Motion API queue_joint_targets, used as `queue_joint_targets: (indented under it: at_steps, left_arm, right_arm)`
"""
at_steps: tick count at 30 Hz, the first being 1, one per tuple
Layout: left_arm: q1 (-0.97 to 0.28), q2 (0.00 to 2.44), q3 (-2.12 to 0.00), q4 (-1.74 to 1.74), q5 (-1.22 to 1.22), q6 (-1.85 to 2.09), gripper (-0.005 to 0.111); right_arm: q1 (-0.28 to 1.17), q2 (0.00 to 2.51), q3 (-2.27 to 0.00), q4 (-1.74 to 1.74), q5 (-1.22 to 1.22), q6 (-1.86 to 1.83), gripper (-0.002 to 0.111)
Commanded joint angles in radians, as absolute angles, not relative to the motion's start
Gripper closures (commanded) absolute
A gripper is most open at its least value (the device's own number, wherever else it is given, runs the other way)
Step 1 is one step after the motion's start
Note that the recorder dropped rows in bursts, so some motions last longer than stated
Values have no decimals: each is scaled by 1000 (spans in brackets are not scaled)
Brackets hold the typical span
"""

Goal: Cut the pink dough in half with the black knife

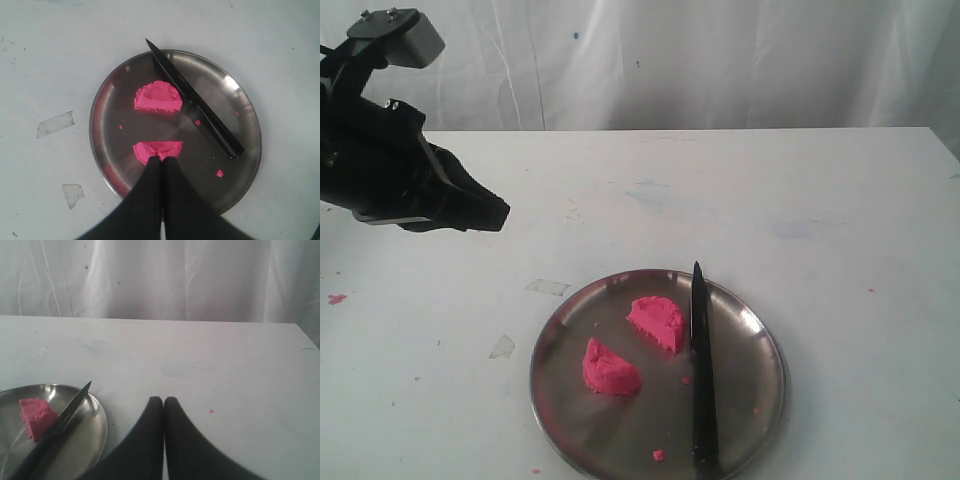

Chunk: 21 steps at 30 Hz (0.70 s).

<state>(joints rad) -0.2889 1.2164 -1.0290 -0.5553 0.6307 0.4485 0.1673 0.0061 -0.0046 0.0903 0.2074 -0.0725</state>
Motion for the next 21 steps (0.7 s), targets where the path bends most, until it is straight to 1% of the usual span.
queue_joint_targets:
  at_steps: [1, 5, 13, 21]
  left_arm:
    - [-291, 1206, -1024, -573, 643, 447, 107]
    - [-291, 1206, -1024, -573, 643, 447, 107]
    - [-291, 1206, -1024, -573, 643, 447, 107]
    - [-291, 1206, -1024, -573, 643, 447, 107]
  right_arm:
    - [160, 0, 0, 75, 248, -67, 108]
    - [160, 0, 0, 74, 320, -67, 108]
    - [160, 0, 0, 74, 316, -56, 108]
    - [160, 0, 0, 23, 295, 54, 108]
